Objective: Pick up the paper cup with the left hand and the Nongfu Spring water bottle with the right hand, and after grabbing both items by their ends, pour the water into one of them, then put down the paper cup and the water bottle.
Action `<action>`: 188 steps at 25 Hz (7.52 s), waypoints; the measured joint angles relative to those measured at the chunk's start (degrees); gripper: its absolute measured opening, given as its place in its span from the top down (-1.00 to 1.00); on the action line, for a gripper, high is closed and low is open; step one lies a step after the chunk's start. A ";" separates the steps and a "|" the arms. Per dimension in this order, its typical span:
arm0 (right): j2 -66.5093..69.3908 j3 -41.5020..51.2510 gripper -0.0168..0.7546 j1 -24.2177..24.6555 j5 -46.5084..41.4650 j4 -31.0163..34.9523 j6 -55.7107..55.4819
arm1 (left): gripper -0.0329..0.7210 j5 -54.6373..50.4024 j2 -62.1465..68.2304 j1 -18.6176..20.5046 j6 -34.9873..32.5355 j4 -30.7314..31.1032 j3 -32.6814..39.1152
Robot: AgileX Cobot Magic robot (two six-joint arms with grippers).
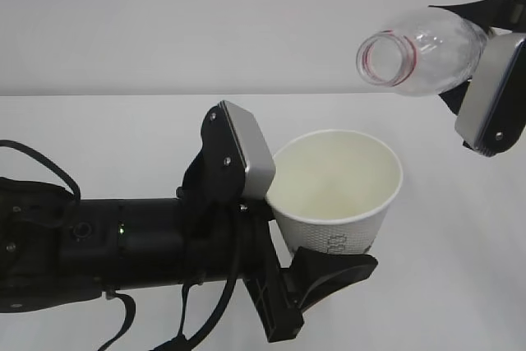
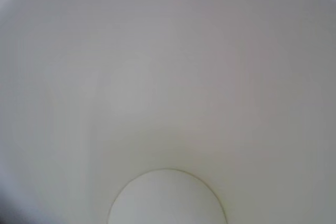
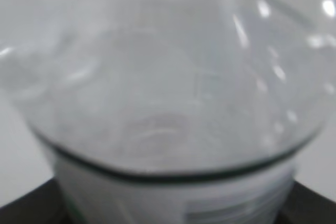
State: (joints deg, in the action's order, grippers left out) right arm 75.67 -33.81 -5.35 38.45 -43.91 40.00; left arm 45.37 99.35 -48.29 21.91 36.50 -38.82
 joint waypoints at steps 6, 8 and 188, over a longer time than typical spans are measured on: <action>0.00 0.00 -0.21 0.00 0.00 2.18 3.13 | -0.60 1.47 0.00 0.00 0.00 0.74 0.00; 0.00 0.00 -0.21 0.00 0.00 2.55 4.31 | -0.60 1.57 0.00 0.00 0.00 2.00 0.00; 0.00 0.00 -0.21 0.00 2.79 2.77 16.33 | -0.55 3.22 4.09 0.00 -2.40 4.55 0.00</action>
State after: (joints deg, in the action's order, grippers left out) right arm 75.67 -33.81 -5.35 41.25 -41.15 56.32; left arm 48.59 103.44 -48.29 19.51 41.05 -38.82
